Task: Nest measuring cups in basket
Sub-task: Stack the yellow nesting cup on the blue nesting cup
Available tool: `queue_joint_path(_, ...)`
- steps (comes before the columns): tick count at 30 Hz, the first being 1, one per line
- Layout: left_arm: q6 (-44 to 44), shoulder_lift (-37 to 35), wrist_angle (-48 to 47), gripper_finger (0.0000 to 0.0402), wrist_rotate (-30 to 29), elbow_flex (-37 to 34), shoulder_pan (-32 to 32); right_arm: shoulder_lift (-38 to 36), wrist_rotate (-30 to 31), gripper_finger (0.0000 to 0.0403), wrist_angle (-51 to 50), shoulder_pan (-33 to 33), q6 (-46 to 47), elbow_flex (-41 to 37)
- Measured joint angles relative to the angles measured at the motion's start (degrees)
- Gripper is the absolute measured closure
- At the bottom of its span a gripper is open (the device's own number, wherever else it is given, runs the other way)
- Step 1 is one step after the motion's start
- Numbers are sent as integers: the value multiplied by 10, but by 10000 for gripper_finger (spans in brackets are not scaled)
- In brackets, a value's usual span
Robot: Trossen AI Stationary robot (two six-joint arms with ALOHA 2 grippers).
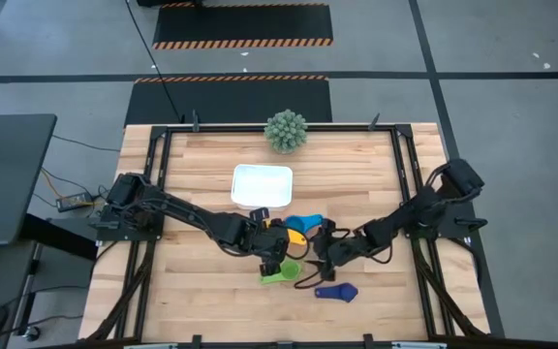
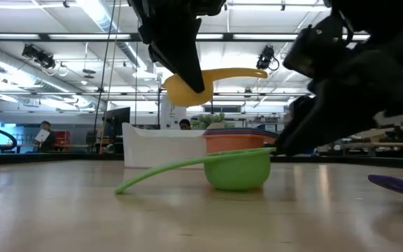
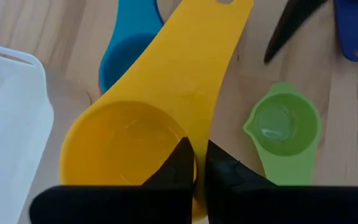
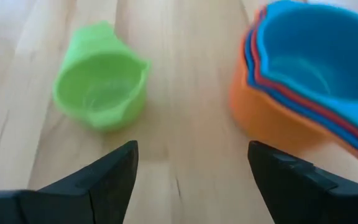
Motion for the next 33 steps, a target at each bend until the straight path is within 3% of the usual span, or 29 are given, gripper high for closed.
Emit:
queue_joint_path(4,0,0,3,385,0,0,0,-57,5,92,-106,9,4,0)
queue_joint_path(14,4,20,106,385,-26,-1,13,-217,93,92,-300,12,-28,0)
queue_joint_path(21,-52,51,192,380,-30,-2,38,-286,125,92,-454,12,54,0)
queue_joint_path(27,-133,72,207,379,-24,-1,61,-306,127,92,-487,31,81,0)
queue_joint_path(33,-180,79,206,378,28,-2,70,-305,139,92,-494,55,81,0)
